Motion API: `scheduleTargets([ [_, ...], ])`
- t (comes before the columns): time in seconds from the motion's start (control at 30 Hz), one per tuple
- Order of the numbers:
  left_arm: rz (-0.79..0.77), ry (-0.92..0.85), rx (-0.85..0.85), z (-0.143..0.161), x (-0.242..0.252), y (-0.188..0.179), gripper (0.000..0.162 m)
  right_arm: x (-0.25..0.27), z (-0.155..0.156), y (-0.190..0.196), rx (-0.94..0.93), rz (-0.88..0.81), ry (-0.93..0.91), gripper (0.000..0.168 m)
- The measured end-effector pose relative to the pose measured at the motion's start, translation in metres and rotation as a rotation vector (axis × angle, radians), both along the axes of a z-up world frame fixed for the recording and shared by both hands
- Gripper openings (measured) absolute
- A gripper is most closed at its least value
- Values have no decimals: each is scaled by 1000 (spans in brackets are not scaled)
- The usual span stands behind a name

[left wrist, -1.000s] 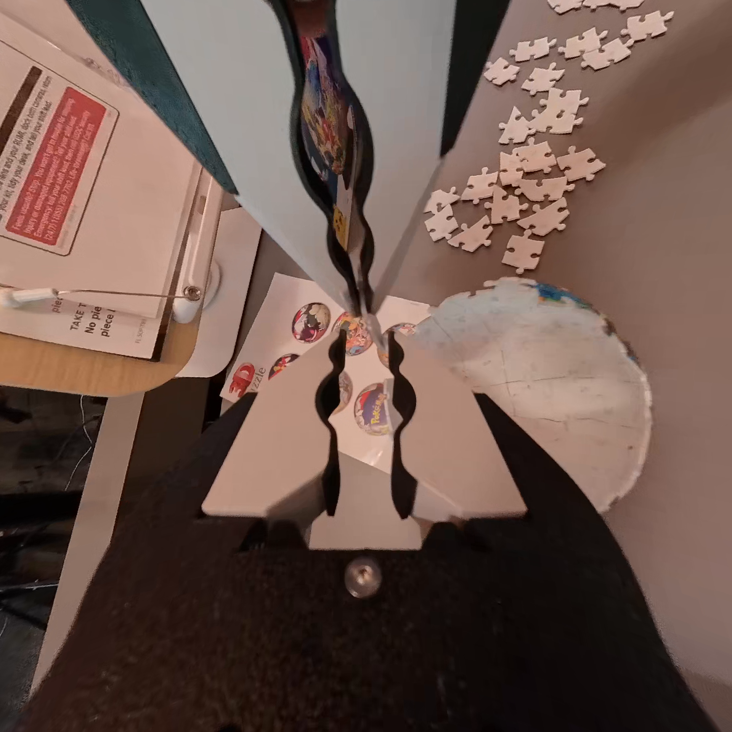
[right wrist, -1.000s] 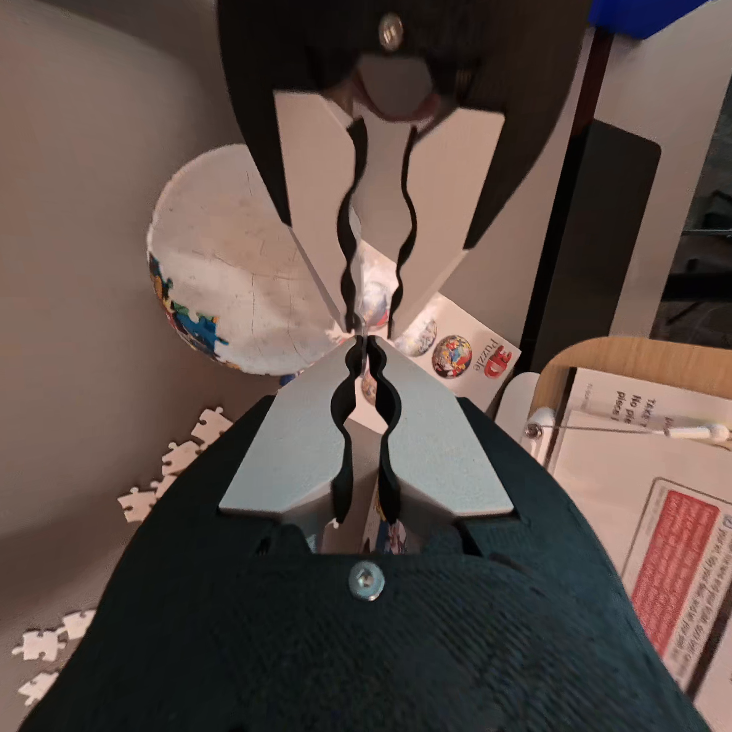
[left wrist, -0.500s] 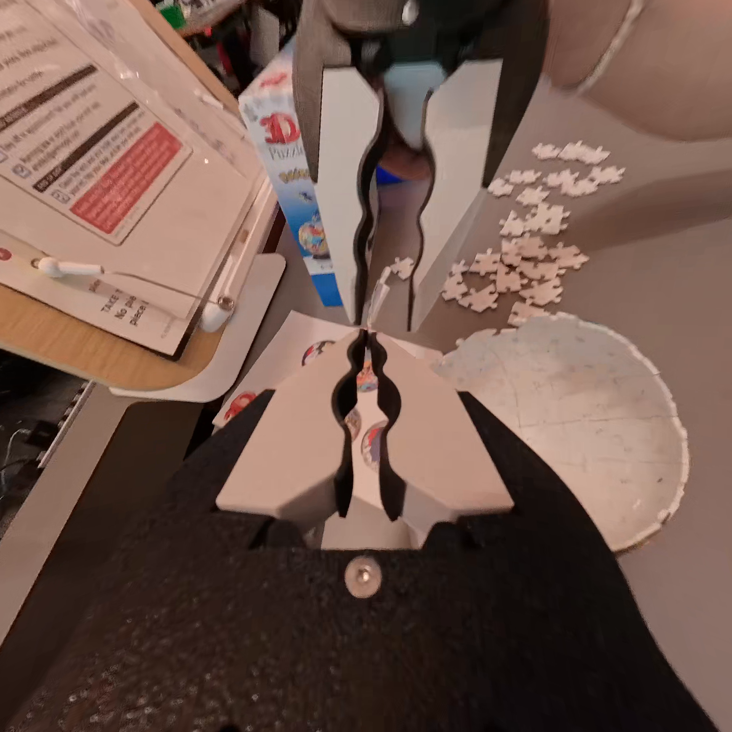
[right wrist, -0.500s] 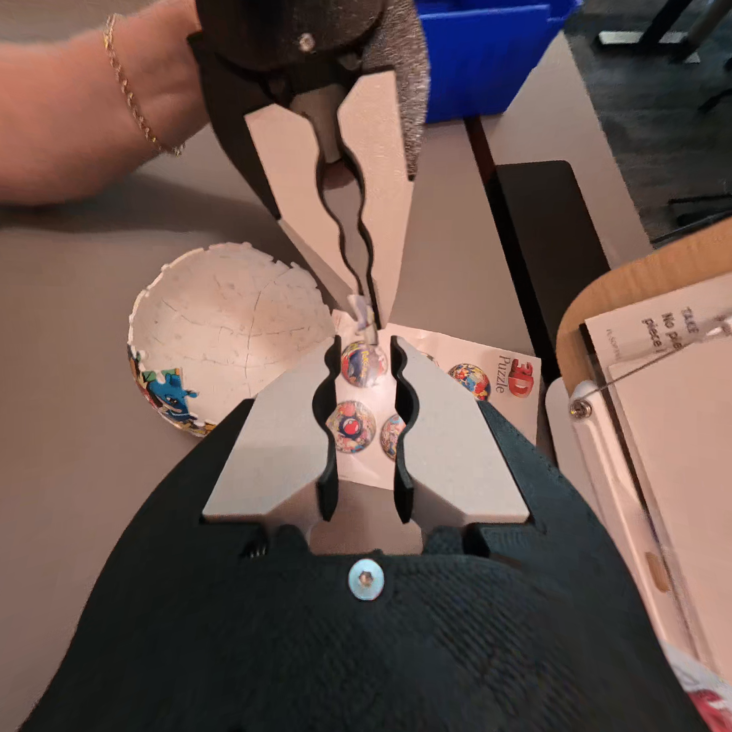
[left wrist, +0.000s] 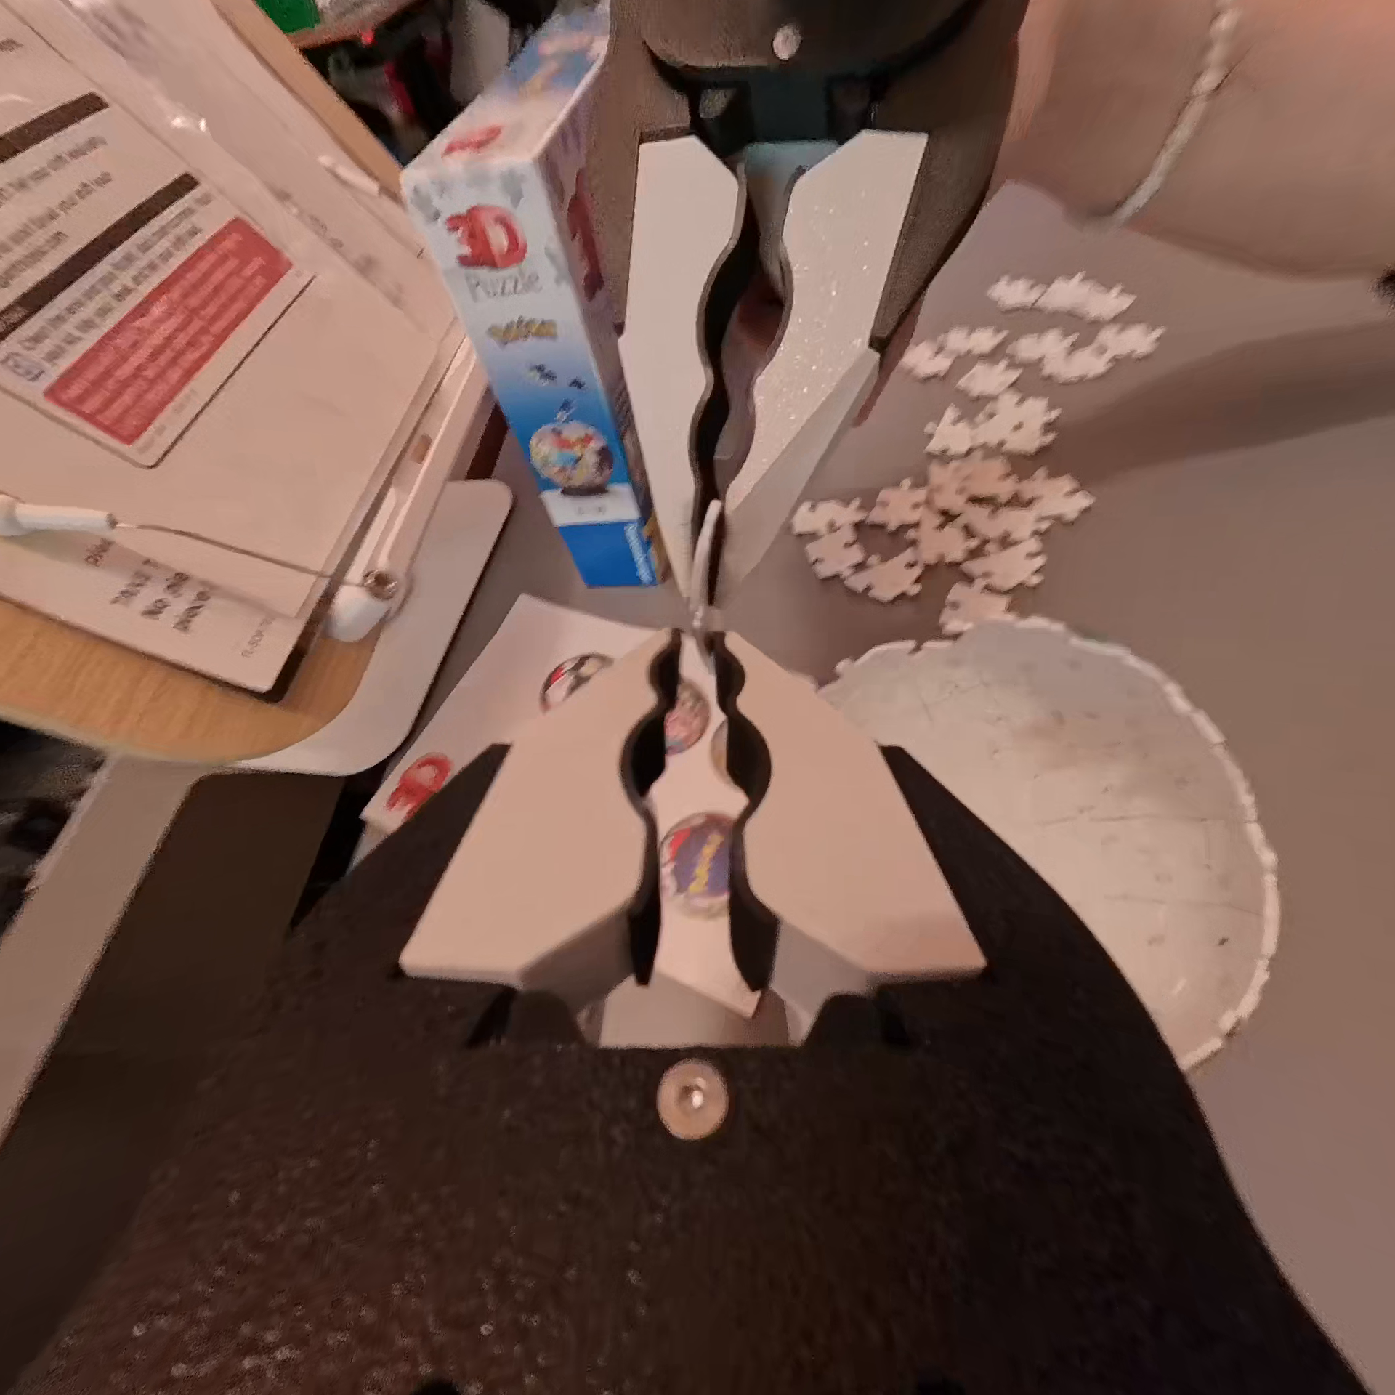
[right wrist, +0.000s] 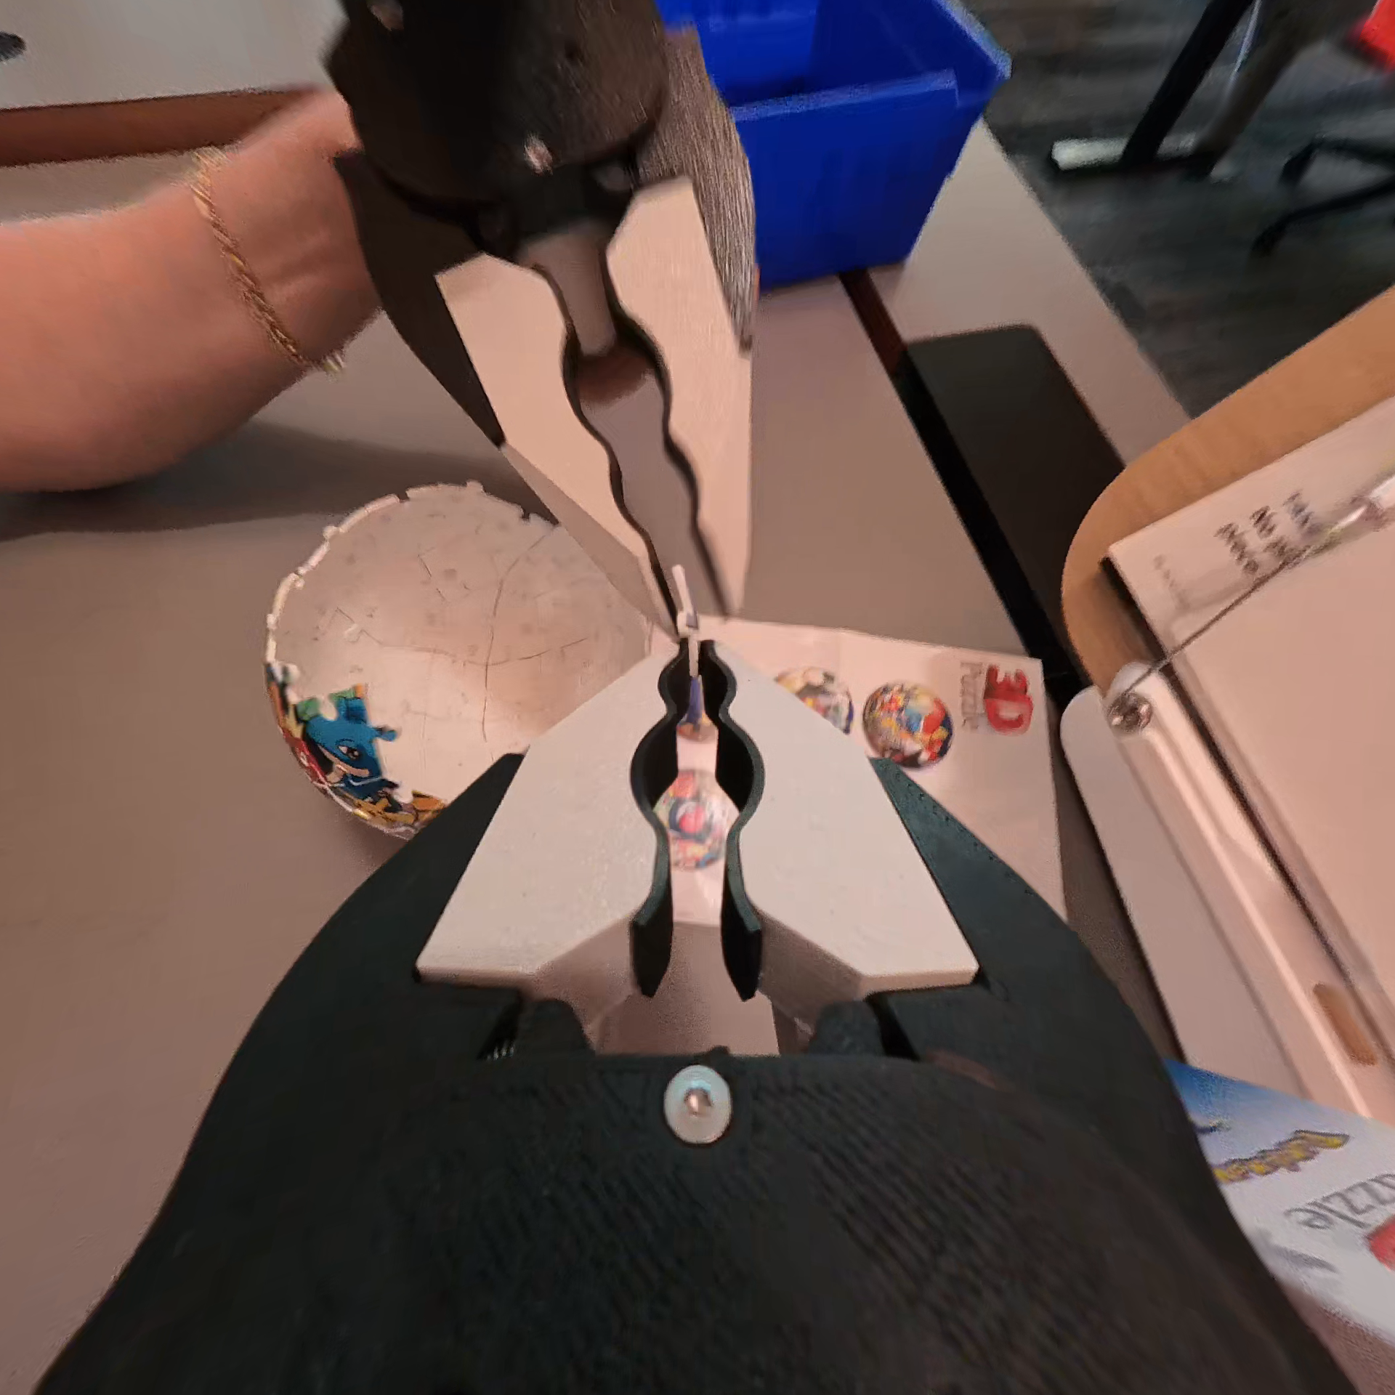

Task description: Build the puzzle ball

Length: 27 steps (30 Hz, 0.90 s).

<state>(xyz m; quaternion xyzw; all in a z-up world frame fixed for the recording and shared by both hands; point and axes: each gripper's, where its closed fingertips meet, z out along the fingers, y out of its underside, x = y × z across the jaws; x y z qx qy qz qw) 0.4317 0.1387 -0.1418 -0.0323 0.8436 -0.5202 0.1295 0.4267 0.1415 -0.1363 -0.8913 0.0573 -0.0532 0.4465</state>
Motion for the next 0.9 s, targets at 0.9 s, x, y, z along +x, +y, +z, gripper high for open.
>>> scheduleTargets([
  [0.9, -124, -68, 283, -25, -22, 3, 0, -18, -26, -9, -133, -36, 74, 17],
])
